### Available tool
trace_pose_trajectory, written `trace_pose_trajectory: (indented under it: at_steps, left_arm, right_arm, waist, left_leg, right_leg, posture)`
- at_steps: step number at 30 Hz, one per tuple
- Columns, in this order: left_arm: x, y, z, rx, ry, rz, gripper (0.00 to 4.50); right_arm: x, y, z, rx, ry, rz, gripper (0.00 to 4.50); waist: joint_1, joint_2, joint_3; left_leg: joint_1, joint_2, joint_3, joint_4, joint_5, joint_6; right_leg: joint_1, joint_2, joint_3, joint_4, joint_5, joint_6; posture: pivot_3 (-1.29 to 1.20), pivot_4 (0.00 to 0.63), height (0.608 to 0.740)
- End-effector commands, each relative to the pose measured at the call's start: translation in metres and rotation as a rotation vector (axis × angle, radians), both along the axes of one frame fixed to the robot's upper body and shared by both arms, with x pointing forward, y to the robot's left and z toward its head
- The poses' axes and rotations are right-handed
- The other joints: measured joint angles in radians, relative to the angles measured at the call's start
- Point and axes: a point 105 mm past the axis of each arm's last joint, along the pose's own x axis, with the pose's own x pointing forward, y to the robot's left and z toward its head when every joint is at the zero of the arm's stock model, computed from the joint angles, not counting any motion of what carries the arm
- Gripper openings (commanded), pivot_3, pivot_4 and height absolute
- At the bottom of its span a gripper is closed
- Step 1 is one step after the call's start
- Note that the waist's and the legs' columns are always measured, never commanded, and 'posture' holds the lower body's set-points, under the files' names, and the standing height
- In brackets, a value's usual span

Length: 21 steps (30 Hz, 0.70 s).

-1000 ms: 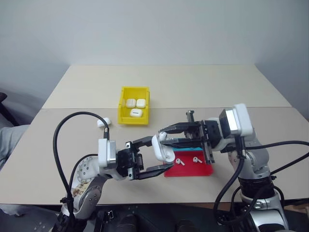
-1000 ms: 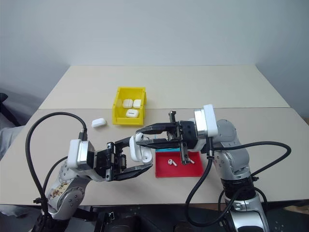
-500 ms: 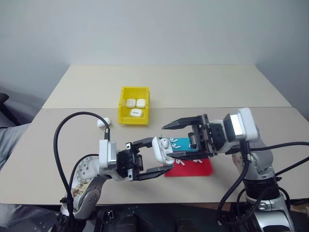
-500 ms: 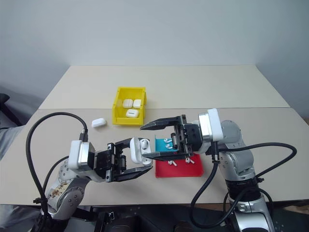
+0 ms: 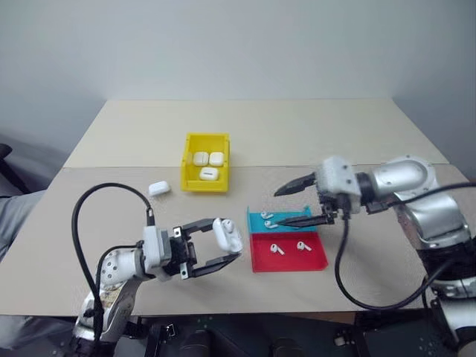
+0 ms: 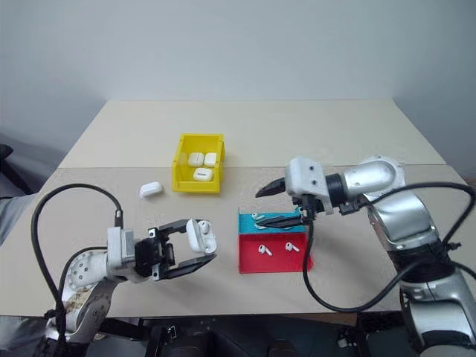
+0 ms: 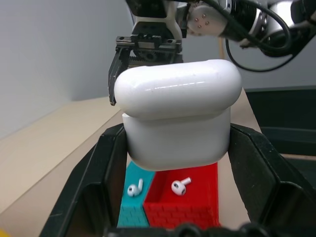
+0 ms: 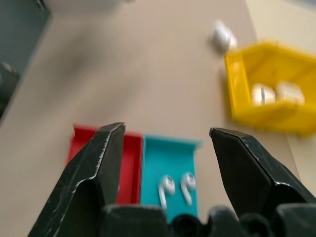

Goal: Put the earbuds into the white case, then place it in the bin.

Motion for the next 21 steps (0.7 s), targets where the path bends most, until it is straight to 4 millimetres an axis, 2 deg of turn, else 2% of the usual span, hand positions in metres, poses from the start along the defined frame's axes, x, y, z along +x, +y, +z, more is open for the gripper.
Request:
trace_pose_trajectory:
  at_steps: [1, 8, 18, 21]
  left_arm:
    - [-0.005, 0.006, 0.001, 0.016, -0.047, 0.044, 2.79]
    - [-0.011, 0.004, -0.008, 0.016, -0.025, 0.111, 2.79]
    - [-0.014, 0.002, -0.008, 0.001, -0.007, 0.171, 2.79]
    - [-0.013, 0.002, -0.008, 0.007, -0.006, 0.178, 2.79]
  right_arm:
    - [0.016, -0.002, 0.002, -0.108, -0.044, -0.037, 3.31]
    - [0.040, 0.017, -0.010, -0.264, -0.066, 0.001, 3.31]
    - [0.043, 0.031, -0.025, -0.374, 0.005, 0.070, 3.31]
    - [0.044, 0.032, -0.029, -0.391, 0.011, 0.072, 2.73]
  waist:
    - [0.000, 0.000, 0.000]
    - [0.000, 0.000, 0.000]
    - [0.003, 0.000, 0.000]
    - [0.003, 0.000, 0.000]
  left_leg:
    - [0.000, 0.000, 0.000, 0.000, 0.000, 0.000]
    - [0.000, 0.000, 0.000, 0.000, 0.000, 0.000]
    - [0.000, 0.000, 0.000, 0.000, 0.000, 0.000]
    - [0.000, 0.000, 0.000, 0.000, 0.000, 0.000]
  right_leg:
    - [0.000, 0.000, 0.000, 0.000, 0.000, 0.000]
    - [0.000, 0.000, 0.000, 0.000, 0.000, 0.000]
    - [-0.001, 0.000, 0.000, 0.000, 0.000, 0.000]
    - [-0.001, 0.000, 0.000, 0.001, 0.000, 0.000]
  posture:
    - [0.00, 0.150, 0.740]
    - [0.00, 0.150, 0.740]
    - [0.00, 0.150, 0.740]
    - [0.00, 0.150, 0.740]
